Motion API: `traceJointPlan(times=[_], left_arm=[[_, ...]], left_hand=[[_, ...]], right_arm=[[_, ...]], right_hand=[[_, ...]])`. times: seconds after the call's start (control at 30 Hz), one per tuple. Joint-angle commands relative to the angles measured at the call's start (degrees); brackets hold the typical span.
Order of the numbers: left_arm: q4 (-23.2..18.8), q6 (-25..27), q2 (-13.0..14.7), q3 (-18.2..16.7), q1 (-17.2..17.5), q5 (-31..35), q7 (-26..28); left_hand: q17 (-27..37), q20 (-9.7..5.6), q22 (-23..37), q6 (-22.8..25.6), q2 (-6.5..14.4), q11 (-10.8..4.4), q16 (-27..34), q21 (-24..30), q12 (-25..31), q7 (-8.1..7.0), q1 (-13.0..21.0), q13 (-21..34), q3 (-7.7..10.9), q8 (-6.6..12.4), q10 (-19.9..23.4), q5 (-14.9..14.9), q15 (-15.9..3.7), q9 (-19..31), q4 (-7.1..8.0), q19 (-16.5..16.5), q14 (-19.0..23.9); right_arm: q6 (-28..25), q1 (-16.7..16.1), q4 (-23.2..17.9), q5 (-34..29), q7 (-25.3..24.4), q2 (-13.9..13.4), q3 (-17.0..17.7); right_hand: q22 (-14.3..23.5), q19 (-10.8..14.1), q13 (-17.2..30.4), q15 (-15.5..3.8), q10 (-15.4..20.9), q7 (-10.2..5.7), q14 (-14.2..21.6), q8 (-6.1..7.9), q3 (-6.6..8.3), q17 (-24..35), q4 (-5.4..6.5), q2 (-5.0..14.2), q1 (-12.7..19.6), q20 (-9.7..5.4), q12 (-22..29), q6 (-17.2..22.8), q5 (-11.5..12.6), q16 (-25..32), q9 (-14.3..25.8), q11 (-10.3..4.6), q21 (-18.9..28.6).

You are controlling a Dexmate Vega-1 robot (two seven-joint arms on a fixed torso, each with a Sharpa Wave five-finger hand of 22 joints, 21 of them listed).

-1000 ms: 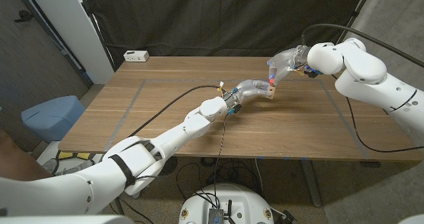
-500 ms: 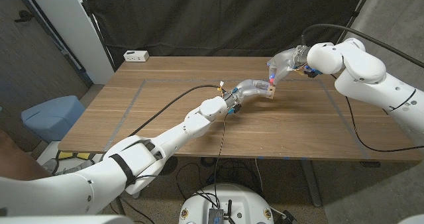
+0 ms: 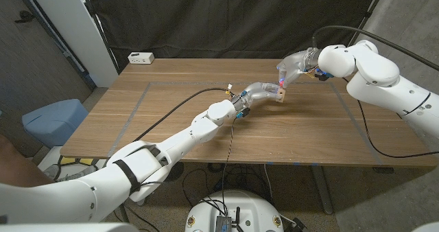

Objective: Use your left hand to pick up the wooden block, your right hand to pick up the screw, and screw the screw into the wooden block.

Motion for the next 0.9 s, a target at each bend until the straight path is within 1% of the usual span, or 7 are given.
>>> traceJointPlan(times=[0.03,0.07,0.17,0.53,0.83,0.9], left_arm=[[-0.5,0.4,0.1,0.1,0.3,0.1,0.1],[-0.4,0.4,0.1,0.1,0.3,0.0,0.0],[-0.5,0.5,0.1,0.1,0.3,0.0,0.0],[-0.5,0.3,0.2,0.2,0.3,0.1,-0.1],[-1.1,0.5,0.4,0.2,0.4,0.2,-0.1],[-1.5,0.6,0.6,0.2,0.6,0.3,-0.1]], left_hand=[[0.2,0.09,0.3,2.8,1.6,0.05,-0.3,0.4,0.4,-0.68,-0.8,0.0,0.85,0.42,0.5,0.3,-4.68,1.0,0.62,0.1,0.2],[0.1,0.09,0.3,2.9,1.6,0.05,-0.3,0.4,0.4,-0.65,-0.9,0.0,0.83,0.42,0.5,0.3,-4.62,1.0,0.60,0.1,0.3],[0.1,0.05,0.3,2.8,1.6,0.07,-0.3,0.4,0.4,-0.40,-0.9,0.0,0.84,0.39,0.6,0.3,-4.59,1.0,0.64,0.1,0.2],[0.1,0.09,0.3,2.8,1.7,0.09,-0.3,0.4,0.4,-0.45,-0.9,0.0,0.96,0.38,0.5,0.3,-4.65,1.0,0.61,0.1,0.3],[0.1,0.08,0.3,2.8,1.8,0.11,-0.3,0.4,0.4,-0.58,-1.0,-0.1,1.03,0.35,0.4,0.4,-4.60,1.0,0.66,0.1,0.3],[0.1,0.13,0.3,2.8,1.7,0.11,-0.3,0.4,0.4,-0.57,-0.9,-0.1,1.00,0.35,0.4,0.4,-4.56,1.0,0.62,0.1,0.3]], right_arm=[[-0.8,-0.4,0.0,0.5,-0.3,-0.4,0.1],[-0.8,-0.5,-0.1,0.6,-0.4,-0.4,0.2],[-1.0,-0.7,-0.2,0.8,-0.7,-0.6,0.3],[-1.7,-1.1,-0.8,1.3,-1.0,-1.0,0.6],[-2.2,-1.6,-1.3,1.8,-1.5,-1.5,0.8],[-2.5,-1.9,-1.5,1.7,-2.0,-1.5,0.9]], right_hand=[[0.1,0.6,0.2,-3.17,0.8,0.33,0.7,0.56,-0.01,0.3,0.21,0.60,-0.1,-3.58,0.6,0.9,0.1,0.4,0.3,0.15,0.5],[0.1,0.7,0.2,-3.19,0.9,0.31,0.8,0.59,-0.03,0.3,0.22,0.64,-0.1,-3.57,0.6,0.9,0.1,0.5,0.3,0.27,0.5],[0.1,1.0,0.2,-3.23,1.2,0.36,0.9,0.80,-0.11,0.3,0.26,0.75,-0.2,-3.65,0.7,1.2,0.1,0.5,0.4,-0.03,0.5],[0.1,1.8,0.2,-3.51,2.0,0.63,1.6,1.19,-0.35,0.3,0.27,1.04,-0.3,-3.80,0.8,2.0,0.1,0.8,0.2,-0.08,0.6],[0.1,2.4,0.1,-3.58,3.0,0.96,2.2,1.53,-0.91,0.4,0.67,1.12,-1.3,-3.90,0.9,3.0,-0.1,1.0,0.0,0.12,0.6],[0.1,2.5,0.1,-3.60,3.1,1.32,2.2,1.60,-1.12,0.5,0.89,1.16,-1.8,-3.89,0.9,3.2,-0.2,1.0,-0.1,0.14,0.6]])
